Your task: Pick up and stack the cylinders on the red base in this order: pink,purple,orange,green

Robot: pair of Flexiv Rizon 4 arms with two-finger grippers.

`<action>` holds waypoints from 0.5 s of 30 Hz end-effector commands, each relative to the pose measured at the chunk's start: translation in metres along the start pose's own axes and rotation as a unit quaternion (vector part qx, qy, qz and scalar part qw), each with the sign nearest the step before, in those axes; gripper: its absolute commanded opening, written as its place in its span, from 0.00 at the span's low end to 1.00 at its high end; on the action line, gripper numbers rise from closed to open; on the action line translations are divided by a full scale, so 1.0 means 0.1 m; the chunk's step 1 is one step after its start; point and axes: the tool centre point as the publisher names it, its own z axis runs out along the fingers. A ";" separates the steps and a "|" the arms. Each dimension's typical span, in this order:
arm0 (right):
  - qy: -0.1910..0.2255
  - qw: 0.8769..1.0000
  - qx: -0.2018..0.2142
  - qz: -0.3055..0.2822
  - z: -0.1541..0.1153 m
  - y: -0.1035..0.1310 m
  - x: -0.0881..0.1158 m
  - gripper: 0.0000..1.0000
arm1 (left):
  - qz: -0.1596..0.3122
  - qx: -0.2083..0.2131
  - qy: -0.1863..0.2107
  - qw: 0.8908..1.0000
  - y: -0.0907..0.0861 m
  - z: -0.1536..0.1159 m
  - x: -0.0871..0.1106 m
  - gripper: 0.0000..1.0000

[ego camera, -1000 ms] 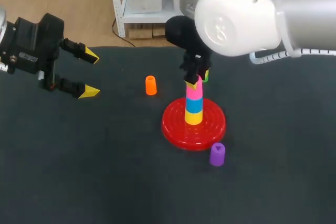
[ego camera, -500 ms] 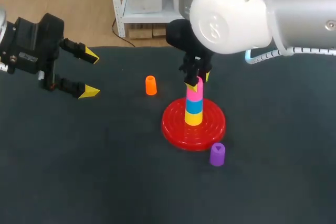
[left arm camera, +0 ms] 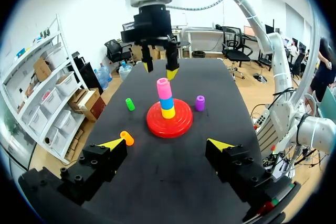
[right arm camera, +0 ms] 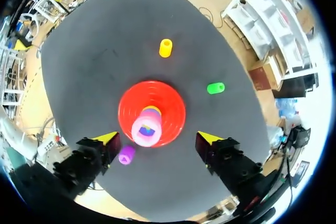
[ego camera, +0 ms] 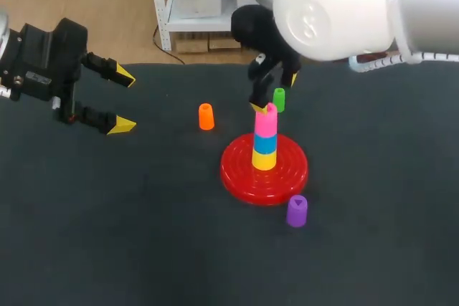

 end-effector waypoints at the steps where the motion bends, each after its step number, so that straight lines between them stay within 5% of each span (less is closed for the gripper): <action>1: -0.005 1.000 0.016 -0.010 -0.13 0.04 0.09 1.00 | 0.001 0.000 -0.001 1.000 0.00 0.01 0.01 1.00; 9: -0.017 0.993 0.106 -0.038 -0.06 0.16 0.45 1.00 | 0.001 0.000 -0.001 1.000 0.00 0.01 0.01 1.00; 15: -0.015 0.999 0.049 -0.017 0.07 0.39 0.66 1.00 | 0.001 0.000 -0.001 1.000 0.00 0.01 0.01 1.00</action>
